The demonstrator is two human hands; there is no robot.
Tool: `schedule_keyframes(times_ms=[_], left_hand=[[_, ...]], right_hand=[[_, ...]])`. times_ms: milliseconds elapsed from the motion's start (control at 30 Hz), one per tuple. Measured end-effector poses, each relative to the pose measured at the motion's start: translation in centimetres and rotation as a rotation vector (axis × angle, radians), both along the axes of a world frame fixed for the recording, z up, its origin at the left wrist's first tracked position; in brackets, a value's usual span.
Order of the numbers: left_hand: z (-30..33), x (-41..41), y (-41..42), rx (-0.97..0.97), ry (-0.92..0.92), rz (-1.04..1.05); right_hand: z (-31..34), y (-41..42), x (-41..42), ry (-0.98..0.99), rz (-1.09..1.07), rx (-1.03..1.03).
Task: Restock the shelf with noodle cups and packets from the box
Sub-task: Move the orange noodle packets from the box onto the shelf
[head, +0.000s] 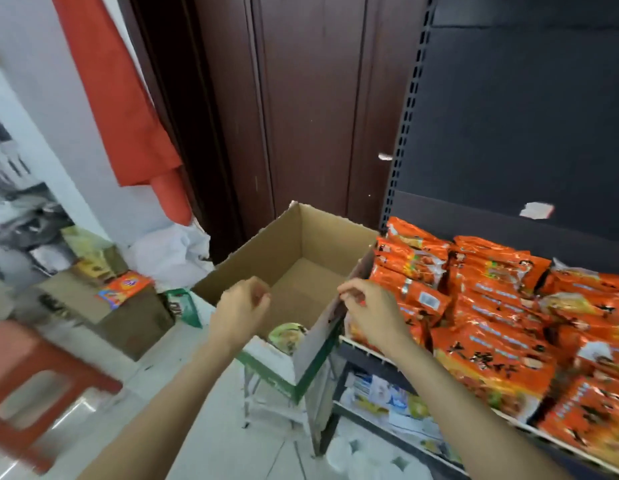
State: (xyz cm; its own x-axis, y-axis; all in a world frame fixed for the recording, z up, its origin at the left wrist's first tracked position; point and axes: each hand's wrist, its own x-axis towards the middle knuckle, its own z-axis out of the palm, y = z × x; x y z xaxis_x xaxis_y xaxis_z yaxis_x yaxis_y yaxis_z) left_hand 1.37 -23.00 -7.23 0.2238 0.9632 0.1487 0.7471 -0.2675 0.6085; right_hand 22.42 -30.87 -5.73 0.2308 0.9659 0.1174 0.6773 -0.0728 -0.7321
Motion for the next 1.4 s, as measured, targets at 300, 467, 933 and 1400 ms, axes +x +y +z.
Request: schedule_keyframes(times_ms=[300, 467, 933, 1400], left_hand=[[-4.0, -11.3, 9.6, -0.147, 0.115, -0.019], [-5.6, -13.7, 13.4, -0.341, 0.066, -0.1], [-7.5, -16.1, 17.9, -0.639, -0.144, -0.349], [-4.6, -13.2, 18.5, -0.184, -0.135, -0.383]], right_hand=[[-3.7, 9.1, -10.2, 0.098, -0.024, -0.189], [-6.7, 14.6, -13.1, 0.097, 0.029, -0.339], [-15.8, 22.1, -16.9, 0.193, 0.094, -0.728], [-7.5, 19.0, -13.2, 0.135, -0.23, -0.25]])
